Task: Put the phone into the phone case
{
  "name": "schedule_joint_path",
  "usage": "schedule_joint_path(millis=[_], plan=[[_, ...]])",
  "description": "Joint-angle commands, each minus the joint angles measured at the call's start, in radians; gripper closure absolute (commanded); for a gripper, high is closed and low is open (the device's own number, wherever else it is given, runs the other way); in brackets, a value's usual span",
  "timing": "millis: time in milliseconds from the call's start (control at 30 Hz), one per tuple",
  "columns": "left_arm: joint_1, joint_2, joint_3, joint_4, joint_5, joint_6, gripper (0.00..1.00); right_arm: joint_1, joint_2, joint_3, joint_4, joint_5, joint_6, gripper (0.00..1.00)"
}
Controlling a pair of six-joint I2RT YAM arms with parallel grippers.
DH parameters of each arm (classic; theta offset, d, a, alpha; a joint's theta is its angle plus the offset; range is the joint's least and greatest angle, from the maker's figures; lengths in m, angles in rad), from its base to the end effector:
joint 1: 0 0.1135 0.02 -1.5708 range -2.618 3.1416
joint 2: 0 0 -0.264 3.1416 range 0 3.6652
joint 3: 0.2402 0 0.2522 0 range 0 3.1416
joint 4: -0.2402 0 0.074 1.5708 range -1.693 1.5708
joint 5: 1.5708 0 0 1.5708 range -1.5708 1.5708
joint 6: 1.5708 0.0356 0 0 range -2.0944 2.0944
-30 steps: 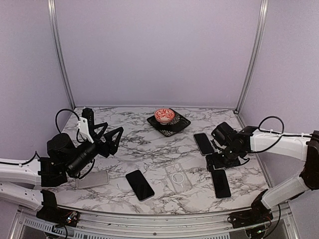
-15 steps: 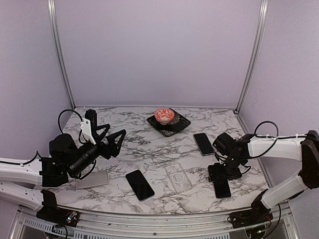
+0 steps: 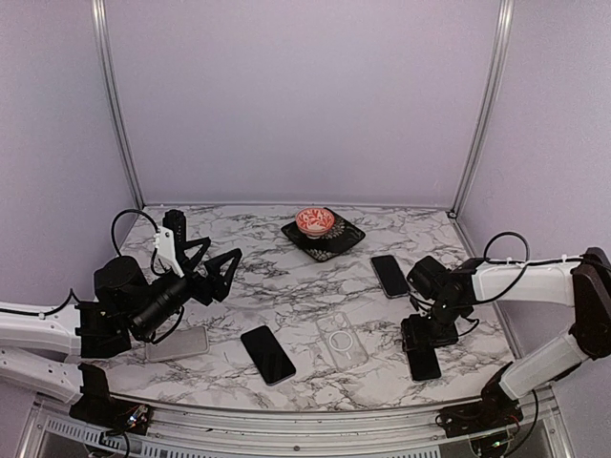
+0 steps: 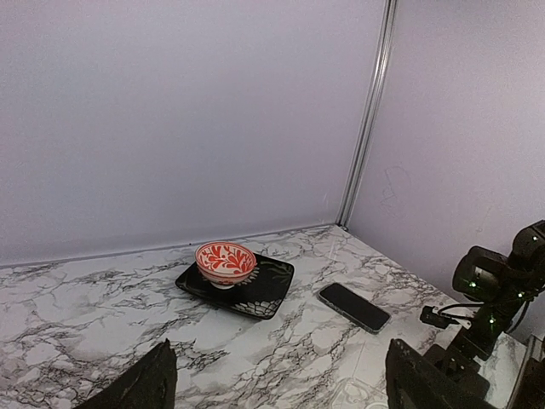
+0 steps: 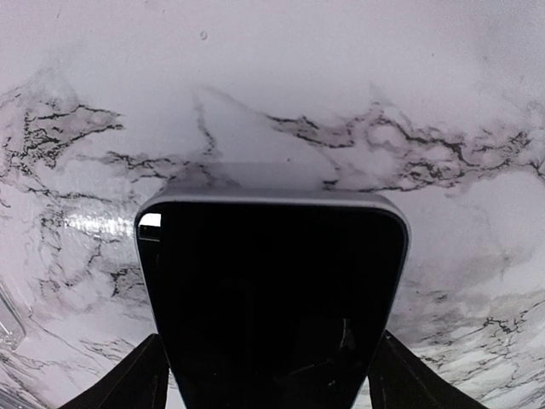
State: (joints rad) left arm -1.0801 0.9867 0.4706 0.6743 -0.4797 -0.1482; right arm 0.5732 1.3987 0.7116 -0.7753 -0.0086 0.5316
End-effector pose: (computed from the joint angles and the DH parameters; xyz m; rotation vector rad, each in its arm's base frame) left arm 0.1188 -0.1875 0.2817 0.2720 1.4395 -0.6698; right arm 0.1797 0.1164 0.1557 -0.0642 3.0516 0.0981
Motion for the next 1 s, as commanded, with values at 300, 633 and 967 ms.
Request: schedule_joint_path(millis=[300, 633, 967], plan=[[0.002, -0.007, 0.023, -0.002, -0.013, 0.022, 0.14, 0.100, 0.075, 0.011, -0.034, -0.007, 0.043, 0.24], [0.002, 0.000, 0.022, -0.002, -0.011, 0.013, 0.13, 0.156, 0.046, 0.095, -0.074, 0.071, 0.033, 0.50], [0.002, 0.027, 0.031, -0.002, -0.013, -0.001, 0.13, 0.396, -0.109, 0.229, 0.178, 0.261, 0.110, 0.64]])
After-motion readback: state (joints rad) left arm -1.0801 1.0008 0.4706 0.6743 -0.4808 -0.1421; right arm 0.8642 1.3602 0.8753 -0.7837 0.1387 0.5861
